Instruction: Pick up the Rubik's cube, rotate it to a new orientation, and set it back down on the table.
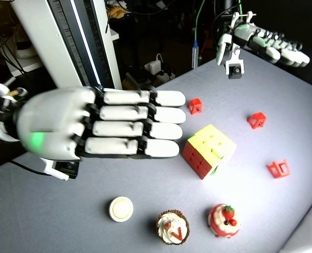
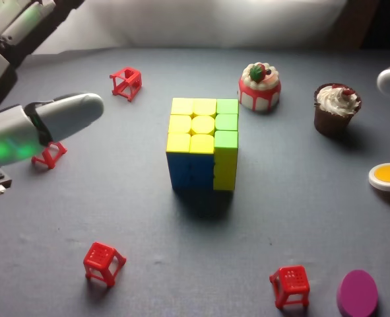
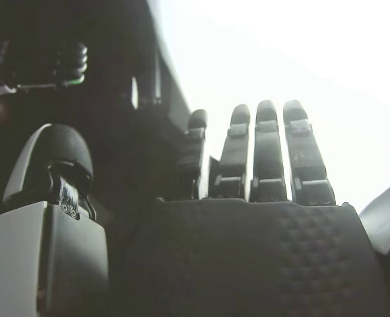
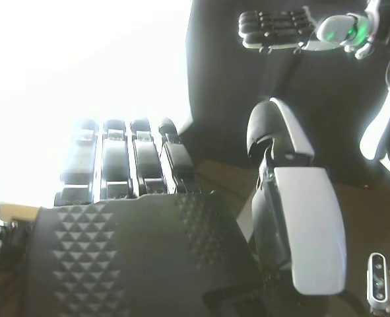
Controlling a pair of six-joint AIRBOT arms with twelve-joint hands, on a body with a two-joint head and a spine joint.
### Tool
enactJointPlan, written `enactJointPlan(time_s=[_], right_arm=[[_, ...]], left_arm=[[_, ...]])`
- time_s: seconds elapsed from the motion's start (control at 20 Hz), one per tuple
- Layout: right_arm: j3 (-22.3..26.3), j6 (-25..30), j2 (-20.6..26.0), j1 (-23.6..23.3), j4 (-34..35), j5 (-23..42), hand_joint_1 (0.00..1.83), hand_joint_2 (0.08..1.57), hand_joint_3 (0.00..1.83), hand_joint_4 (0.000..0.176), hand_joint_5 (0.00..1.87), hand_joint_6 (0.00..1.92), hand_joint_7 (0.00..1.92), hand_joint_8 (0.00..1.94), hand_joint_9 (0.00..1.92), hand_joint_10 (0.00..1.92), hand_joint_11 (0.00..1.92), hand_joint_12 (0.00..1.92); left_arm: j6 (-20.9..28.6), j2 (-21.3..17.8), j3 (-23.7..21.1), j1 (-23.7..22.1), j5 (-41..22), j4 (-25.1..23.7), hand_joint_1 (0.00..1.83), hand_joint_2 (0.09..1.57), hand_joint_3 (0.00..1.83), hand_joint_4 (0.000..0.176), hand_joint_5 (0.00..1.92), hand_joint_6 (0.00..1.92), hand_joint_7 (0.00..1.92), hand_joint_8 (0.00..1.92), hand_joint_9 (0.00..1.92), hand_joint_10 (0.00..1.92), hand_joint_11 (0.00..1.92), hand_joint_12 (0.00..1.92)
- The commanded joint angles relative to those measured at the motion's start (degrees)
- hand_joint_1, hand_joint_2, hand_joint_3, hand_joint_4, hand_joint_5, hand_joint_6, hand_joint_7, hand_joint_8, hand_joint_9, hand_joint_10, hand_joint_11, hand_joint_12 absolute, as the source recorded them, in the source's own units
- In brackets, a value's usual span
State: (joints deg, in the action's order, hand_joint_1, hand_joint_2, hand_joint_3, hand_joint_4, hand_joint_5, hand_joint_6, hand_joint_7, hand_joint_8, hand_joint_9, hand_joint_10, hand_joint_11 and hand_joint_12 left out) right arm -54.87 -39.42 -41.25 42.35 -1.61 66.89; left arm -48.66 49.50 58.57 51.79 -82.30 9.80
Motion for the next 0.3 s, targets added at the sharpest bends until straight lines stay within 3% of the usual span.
enactJointPlan(time_s=[0.0, 0.1, 0.15, 0.2, 0.25], right_arm=[[0.27, -0.41, 0.68, -0.28, 1.79, 9.17, 0.32, 1.17, 0.0, 0.0, 0.0, 0.0, 0.0, 0.0, 0.0, 0.0, 0.0, 0.0], [0.78, -1.11, 1.15, 0.07, 2.12, 10.62, 0.38, 1.23, 0.01, 0.0, 0.0, 0.0, 0.0, 0.0, 0.0, 0.0, 0.0, 0.0], [1.07, -1.28, 1.42, 0.38, 2.2, 11.6, 0.36, 1.32, 0.01, 0.0, 0.0, 0.0, 0.0, 0.0, 0.0, 0.0, 0.0, 0.0], [1.29, -1.38, 1.65, 0.64, 2.21, 12.41, 0.27, 1.38, 0.03, 0.0, 0.05, 0.02, 0.0, 0.0, 0.01, 0.0, 0.0, 0.0], [1.66, -1.51, 1.98, 0.91, 2.21, 13.37, 0.29, 1.39, 0.0, 0.0, 0.07, 0.02, 0.02, 0.0, 0.05, 0.01, 0.03, 0.02]], left_arm=[[-0.54, -0.93, -0.22, 0.23, -9.3, 0.96, 0.02, 1.22, 0.01, 0.127, 0.0, 0.0, 0.0, 0.0, 0.0, 0.0, 0.0, 0.0], [-1.43, -1.79, -1.09, 1.85, -12.04, 2.04, 0.05, 1.22, 0.01, 0.129, 0.0, 0.0, 0.0, 0.0, 0.0, 0.0, 0.0, 0.0], [-1.72, -1.97, -1.39, 2.69, -14.05, 2.65, 0.19, 1.2, 0.0, 0.122, 0.0, 0.0, 0.0, 0.0, 0.0, 0.0, 0.0, 0.0], [-2.16, -2.05, -1.64, 3.04, -14.99, 3.11, 0.18, 1.23, 0.01, 0.106, 0.0, 0.0, 0.0, 0.0, 0.0, 0.0, 0.0, 0.0], [-2.65, -2.13, -1.86, 3.38, -15.93, 3.39, 0.26, 1.23, 0.0, 0.1, 0.11, 0.05, 0.0, 0.0, 0.0, 0.0, 0.0, 0.0]])
